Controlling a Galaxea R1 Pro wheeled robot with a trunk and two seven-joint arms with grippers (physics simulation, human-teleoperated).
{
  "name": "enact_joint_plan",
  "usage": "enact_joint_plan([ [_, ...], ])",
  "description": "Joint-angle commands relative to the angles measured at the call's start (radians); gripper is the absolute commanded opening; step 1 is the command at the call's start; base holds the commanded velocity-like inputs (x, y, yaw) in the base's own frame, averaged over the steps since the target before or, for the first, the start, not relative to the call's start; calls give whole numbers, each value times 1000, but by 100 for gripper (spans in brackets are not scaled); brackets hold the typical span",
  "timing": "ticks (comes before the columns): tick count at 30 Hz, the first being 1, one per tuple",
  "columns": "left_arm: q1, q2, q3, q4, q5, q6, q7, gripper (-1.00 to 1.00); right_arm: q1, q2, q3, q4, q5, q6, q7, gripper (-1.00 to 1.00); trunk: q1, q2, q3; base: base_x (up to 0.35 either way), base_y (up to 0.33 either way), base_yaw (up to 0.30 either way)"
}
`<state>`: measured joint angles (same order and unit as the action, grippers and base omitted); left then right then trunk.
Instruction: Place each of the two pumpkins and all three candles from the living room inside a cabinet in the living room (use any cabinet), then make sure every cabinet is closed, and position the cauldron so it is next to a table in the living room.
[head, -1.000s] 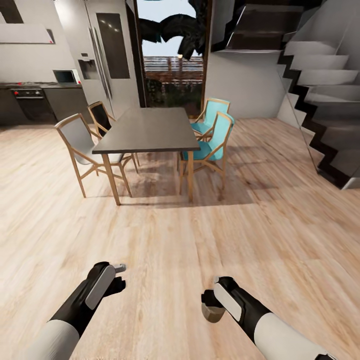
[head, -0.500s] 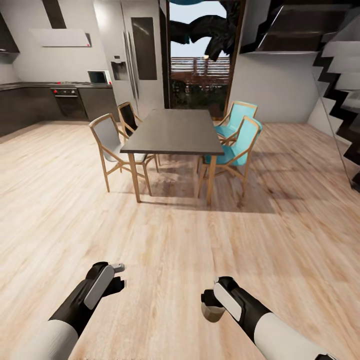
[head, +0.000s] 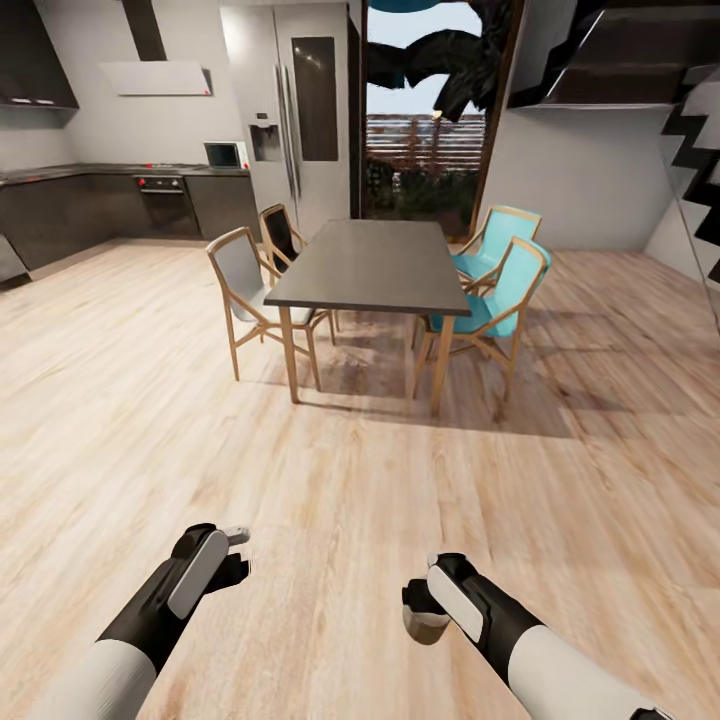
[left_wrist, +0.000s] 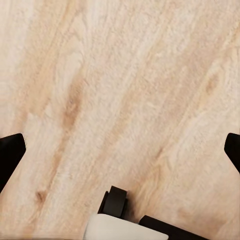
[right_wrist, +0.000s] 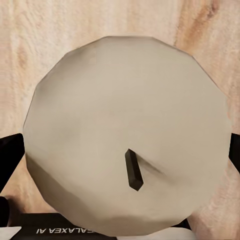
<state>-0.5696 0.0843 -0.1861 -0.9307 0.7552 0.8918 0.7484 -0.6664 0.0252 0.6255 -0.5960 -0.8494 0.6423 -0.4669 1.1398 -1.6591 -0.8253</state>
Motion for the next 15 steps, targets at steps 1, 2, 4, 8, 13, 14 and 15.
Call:
enact_joint_plan([
  [1, -1, 1, -4, -1, 10, 1, 10, 100, -1, -1, 5, -1, -11, 0, -10, -100, 0, 0, -1, 0, 0, 284],
  [2, -1, 1, -4, -1, 10, 1, 10, 100, -1, -1, 5, -1, -11, 0, -10, -100, 0, 0, -1, 0, 0, 286],
  [4, -1, 1, -4, -1, 10, 1, 10, 100, -1, -1, 5, -2, -11, 0, -10, -100, 0, 0, -1, 0, 0, 289],
  [8, -1, 1, -4, -1, 10, 1, 9, 100, -1, -1, 5, -1, -11, 0, -10, -100, 0, 0, -1, 94, 0, 290],
  [13, -1, 2, -4, -1, 10, 1, 9, 100, -1, -1, 6, -1, -11, 0, -10, -100, 0, 0, -1, 247, 0, 291],
  [14, -1, 2, -4, -1, 10, 1, 9, 100, -1, -1, 6, -1, -11, 0, -11, -100, 0, 0, -1, 88, 0, 291],
  [15, -1, 1, -4, 0, 10, 1, 9, 100, -1, -1, 6, -1, -10, 0, -11, -100, 0, 0, -1, 56, 0, 291],
])
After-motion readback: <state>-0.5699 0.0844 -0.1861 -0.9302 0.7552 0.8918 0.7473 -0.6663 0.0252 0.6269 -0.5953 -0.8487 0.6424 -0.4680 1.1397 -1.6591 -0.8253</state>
